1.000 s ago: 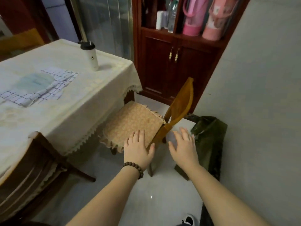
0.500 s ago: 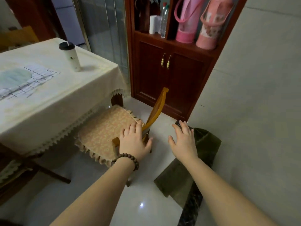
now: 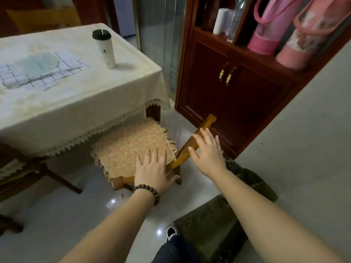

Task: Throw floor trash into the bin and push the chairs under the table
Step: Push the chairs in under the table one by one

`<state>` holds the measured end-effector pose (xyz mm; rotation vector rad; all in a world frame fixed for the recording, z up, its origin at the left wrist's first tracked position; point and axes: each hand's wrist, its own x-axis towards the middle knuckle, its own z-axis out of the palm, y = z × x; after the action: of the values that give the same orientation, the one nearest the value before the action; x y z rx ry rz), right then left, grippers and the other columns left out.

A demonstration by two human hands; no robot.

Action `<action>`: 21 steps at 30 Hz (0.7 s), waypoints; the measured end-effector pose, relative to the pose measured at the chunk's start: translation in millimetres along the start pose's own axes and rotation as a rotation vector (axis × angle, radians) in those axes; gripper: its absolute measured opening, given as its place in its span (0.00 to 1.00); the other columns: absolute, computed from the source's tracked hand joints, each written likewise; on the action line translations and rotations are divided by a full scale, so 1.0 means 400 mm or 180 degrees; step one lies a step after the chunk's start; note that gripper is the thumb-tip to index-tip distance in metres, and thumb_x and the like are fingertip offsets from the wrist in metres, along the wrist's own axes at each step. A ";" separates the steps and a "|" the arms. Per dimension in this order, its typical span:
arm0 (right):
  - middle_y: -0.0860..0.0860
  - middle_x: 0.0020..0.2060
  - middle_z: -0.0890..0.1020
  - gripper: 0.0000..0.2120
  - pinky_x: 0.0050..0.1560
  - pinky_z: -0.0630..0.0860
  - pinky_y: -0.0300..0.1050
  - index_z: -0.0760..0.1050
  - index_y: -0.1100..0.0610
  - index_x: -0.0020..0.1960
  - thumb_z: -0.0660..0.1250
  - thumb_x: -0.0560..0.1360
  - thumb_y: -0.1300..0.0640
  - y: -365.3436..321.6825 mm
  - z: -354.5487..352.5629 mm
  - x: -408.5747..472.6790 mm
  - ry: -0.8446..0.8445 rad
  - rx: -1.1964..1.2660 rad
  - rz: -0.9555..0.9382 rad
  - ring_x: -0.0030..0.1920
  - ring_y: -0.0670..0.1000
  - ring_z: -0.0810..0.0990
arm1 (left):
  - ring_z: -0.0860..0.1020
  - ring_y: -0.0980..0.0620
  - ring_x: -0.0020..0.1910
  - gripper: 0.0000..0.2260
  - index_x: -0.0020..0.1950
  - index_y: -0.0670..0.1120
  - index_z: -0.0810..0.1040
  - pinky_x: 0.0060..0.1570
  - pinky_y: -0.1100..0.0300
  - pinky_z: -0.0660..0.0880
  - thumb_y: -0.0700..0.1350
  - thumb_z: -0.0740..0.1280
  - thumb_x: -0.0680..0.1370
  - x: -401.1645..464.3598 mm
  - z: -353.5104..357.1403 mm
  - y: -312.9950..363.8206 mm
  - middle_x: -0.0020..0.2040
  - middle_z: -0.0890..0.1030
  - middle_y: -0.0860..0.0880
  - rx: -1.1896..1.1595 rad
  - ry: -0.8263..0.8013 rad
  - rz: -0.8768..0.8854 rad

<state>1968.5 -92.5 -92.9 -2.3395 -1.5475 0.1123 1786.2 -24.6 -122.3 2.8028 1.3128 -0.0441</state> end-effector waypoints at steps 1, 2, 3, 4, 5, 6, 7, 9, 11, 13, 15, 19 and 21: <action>0.54 0.75 0.58 0.24 0.73 0.39 0.54 0.62 0.52 0.72 0.55 0.78 0.45 0.011 0.007 0.033 -0.0052 -0.0033 -0.0110 0.76 0.52 0.46 | 0.57 0.40 0.73 0.40 0.74 0.50 0.56 0.69 0.37 0.52 0.73 0.53 0.70 0.008 0.011 0.002 0.74 0.61 0.44 0.0055 -0.0025 -0.0074; 0.54 0.76 0.57 0.24 0.73 0.38 0.54 0.62 0.53 0.72 0.55 0.78 0.45 0.022 0.013 0.066 -0.0122 -0.0063 -0.0202 0.76 0.52 0.46 | 0.58 0.40 0.73 0.39 0.73 0.49 0.59 0.68 0.36 0.54 0.72 0.54 0.70 0.015 0.018 0.003 0.73 0.63 0.43 0.0109 -0.0041 -0.0132; 0.54 0.76 0.57 0.24 0.73 0.38 0.53 0.62 0.53 0.72 0.55 0.78 0.45 0.032 0.019 0.096 -0.0214 -0.0089 -0.0287 0.76 0.52 0.46 | 0.60 0.40 0.72 0.37 0.72 0.49 0.61 0.67 0.36 0.56 0.71 0.55 0.71 0.018 0.022 0.003 0.72 0.65 0.43 0.0135 -0.0075 -0.0183; 0.54 0.76 0.57 0.24 0.73 0.38 0.54 0.62 0.53 0.72 0.55 0.78 0.44 0.041 0.024 0.120 -0.0321 -0.0127 -0.0382 0.76 0.51 0.46 | 0.61 0.40 0.71 0.34 0.71 0.49 0.62 0.67 0.36 0.57 0.69 0.56 0.72 0.018 0.024 0.004 0.71 0.66 0.43 0.0141 -0.0124 -0.0227; 0.54 0.76 0.57 0.25 0.73 0.38 0.54 0.62 0.53 0.72 0.54 0.79 0.44 0.049 0.028 0.141 -0.0424 -0.0184 -0.0490 0.76 0.51 0.46 | 0.62 0.40 0.70 0.32 0.71 0.49 0.62 0.68 0.37 0.57 0.67 0.56 0.73 0.018 0.025 0.003 0.71 0.67 0.44 0.0138 -0.0152 -0.0263; 0.54 0.76 0.57 0.25 0.74 0.39 0.55 0.62 0.53 0.72 0.54 0.79 0.43 0.057 0.032 0.161 -0.0520 -0.0252 -0.0611 0.76 0.51 0.46 | 0.62 0.41 0.70 0.30 0.70 0.49 0.62 0.68 0.38 0.58 0.65 0.56 0.74 0.019 0.024 0.002 0.70 0.67 0.44 0.0130 -0.0168 -0.0309; 0.54 0.76 0.57 0.25 0.74 0.39 0.56 0.62 0.53 0.72 0.53 0.79 0.43 0.065 0.036 0.178 -0.0610 -0.0318 -0.0730 0.76 0.51 0.46 | 0.63 0.42 0.69 0.29 0.70 0.49 0.62 0.68 0.39 0.59 0.64 0.56 0.75 0.019 0.020 0.001 0.70 0.68 0.45 0.0116 -0.0193 -0.0372; 0.53 0.75 0.58 0.25 0.74 0.38 0.56 0.63 0.52 0.72 0.53 0.79 0.43 0.083 0.042 0.208 -0.0730 -0.0445 -0.0956 0.76 0.51 0.47 | 0.67 0.43 0.66 0.29 0.69 0.49 0.64 0.66 0.42 0.61 0.66 0.55 0.75 0.018 0.008 -0.001 0.67 0.71 0.46 0.0106 -0.0239 -0.0497; 0.52 0.75 0.61 0.25 0.73 0.37 0.56 0.65 0.52 0.71 0.50 0.79 0.41 0.093 0.045 0.228 -0.0800 -0.0586 -0.1260 0.76 0.51 0.49 | 0.70 0.44 0.61 0.30 0.67 0.49 0.66 0.64 0.44 0.63 0.67 0.53 0.74 0.012 0.000 0.001 0.63 0.73 0.47 0.0130 -0.0244 -0.0560; 0.51 0.72 0.67 0.28 0.73 0.42 0.58 0.68 0.51 0.69 0.47 0.78 0.37 0.097 0.047 0.245 -0.0857 -0.0713 -0.1705 0.75 0.51 0.56 | 0.72 0.45 0.59 0.29 0.65 0.49 0.68 0.62 0.47 0.66 0.68 0.53 0.73 0.010 -0.004 0.003 0.60 0.75 0.48 0.0092 -0.0276 -0.0621; 0.49 0.65 0.76 0.34 0.70 0.57 0.59 0.73 0.50 0.65 0.42 0.75 0.31 0.105 0.042 0.257 -0.0993 -0.0896 -0.2159 0.69 0.51 0.68 | 0.73 0.46 0.55 0.28 0.61 0.50 0.71 0.57 0.49 0.70 0.69 0.53 0.73 0.010 -0.002 0.006 0.56 0.77 0.49 0.0056 -0.0267 -0.0717; 0.47 0.53 0.81 0.40 0.49 0.75 0.51 0.73 0.49 0.60 0.46 0.66 0.21 0.128 0.024 0.287 -0.1630 -0.1475 -0.2858 0.52 0.52 0.79 | 0.76 0.47 0.48 0.28 0.54 0.51 0.74 0.50 0.51 0.72 0.71 0.51 0.71 0.009 0.010 0.015 0.48 0.79 0.50 0.0099 -0.0184 -0.0884; 0.49 0.50 0.81 0.27 0.44 0.76 0.50 0.72 0.50 0.58 0.57 0.71 0.31 0.133 0.023 0.301 -0.1654 -0.1633 -0.3204 0.50 0.55 0.80 | 0.76 0.48 0.46 0.27 0.52 0.51 0.74 0.49 0.52 0.72 0.71 0.52 0.70 0.007 0.014 0.020 0.46 0.79 0.51 0.0139 -0.0163 -0.0948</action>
<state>2062.0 0.0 -104.6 -1.5695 -3.1220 0.0819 1794.1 -27.6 -127.9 2.5940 1.7227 -0.1552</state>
